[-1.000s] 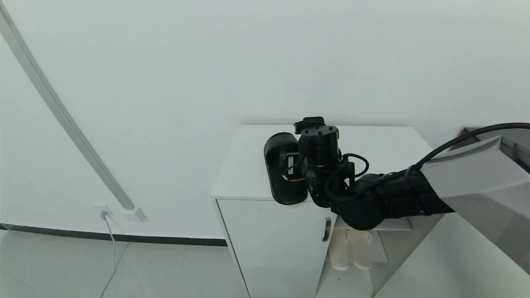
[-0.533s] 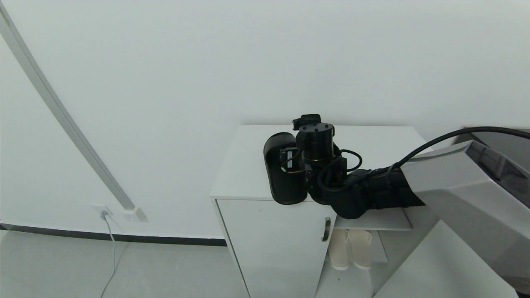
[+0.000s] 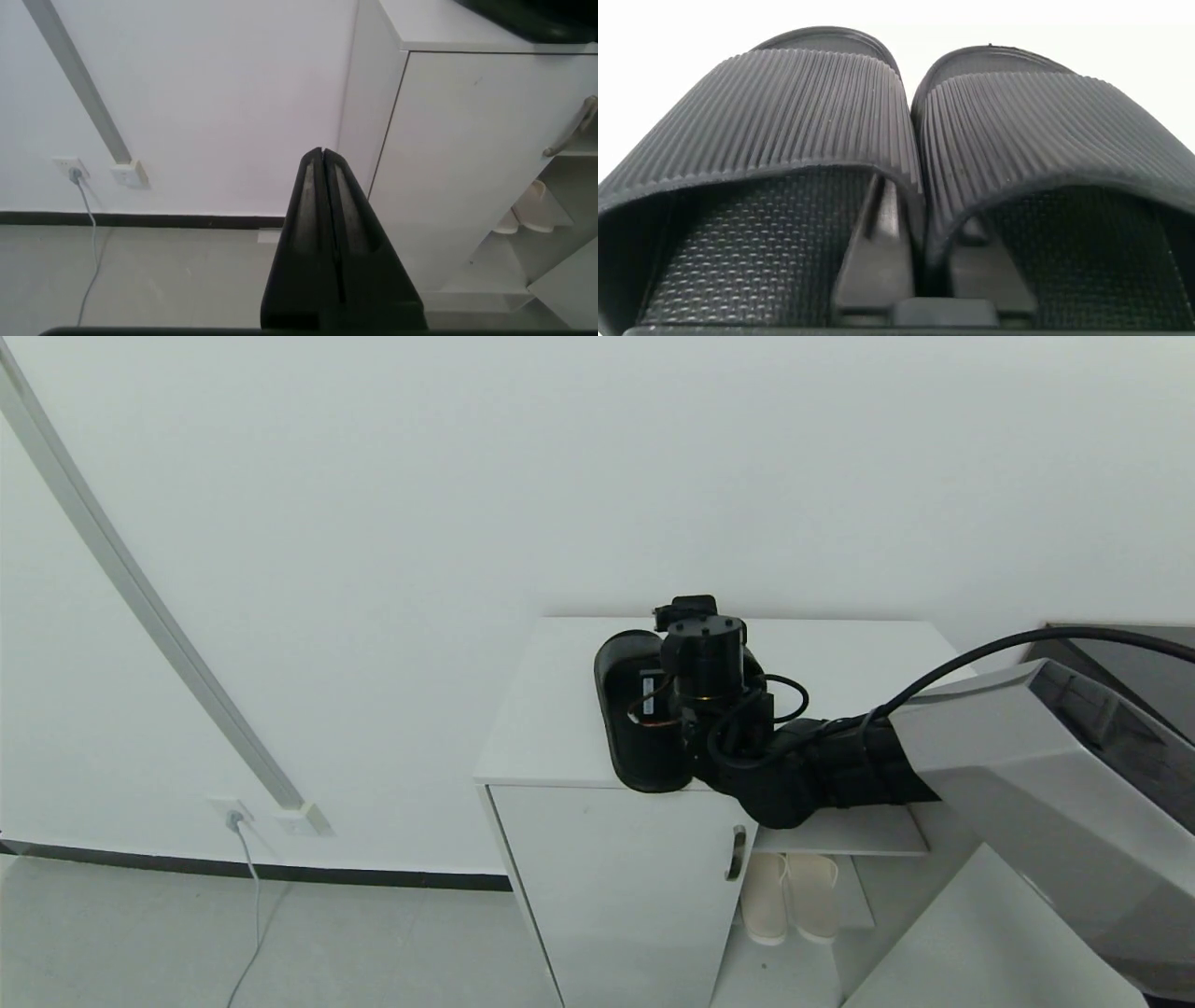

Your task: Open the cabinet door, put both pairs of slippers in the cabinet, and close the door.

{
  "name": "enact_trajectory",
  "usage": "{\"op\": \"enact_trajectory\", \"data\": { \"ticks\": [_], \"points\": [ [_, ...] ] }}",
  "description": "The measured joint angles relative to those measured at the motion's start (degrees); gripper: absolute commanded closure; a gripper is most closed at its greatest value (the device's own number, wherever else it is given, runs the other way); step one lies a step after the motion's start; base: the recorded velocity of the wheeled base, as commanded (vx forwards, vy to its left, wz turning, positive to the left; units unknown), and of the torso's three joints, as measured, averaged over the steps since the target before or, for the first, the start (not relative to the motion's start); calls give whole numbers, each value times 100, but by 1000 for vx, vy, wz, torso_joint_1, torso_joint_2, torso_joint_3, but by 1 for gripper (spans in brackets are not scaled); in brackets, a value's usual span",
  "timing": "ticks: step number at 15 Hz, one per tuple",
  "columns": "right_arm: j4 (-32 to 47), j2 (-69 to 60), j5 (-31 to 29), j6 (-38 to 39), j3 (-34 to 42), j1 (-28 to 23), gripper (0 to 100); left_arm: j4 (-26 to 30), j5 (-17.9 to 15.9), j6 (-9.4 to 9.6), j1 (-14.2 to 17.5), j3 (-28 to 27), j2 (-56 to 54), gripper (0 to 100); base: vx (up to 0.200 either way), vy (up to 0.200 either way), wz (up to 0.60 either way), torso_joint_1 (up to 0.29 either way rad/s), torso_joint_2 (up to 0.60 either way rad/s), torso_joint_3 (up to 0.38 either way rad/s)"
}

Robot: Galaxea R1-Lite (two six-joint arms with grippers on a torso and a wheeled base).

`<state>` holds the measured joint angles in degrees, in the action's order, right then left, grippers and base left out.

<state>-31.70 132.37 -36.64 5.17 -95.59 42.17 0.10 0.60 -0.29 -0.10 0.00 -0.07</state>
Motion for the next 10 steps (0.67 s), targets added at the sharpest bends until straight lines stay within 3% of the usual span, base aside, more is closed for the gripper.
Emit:
{"op": "enact_trajectory", "data": {
  "ticks": [6,10],
  "points": [
    [4,-205,0,-38,66,16,100,0,9,0,0,0,0,100,0,0,0,0,0,0],
    [-13,-679,17,-33,584,94,100,0,9,2,0,0,0,100,0,0,0,0,0,0]
  ]
}}
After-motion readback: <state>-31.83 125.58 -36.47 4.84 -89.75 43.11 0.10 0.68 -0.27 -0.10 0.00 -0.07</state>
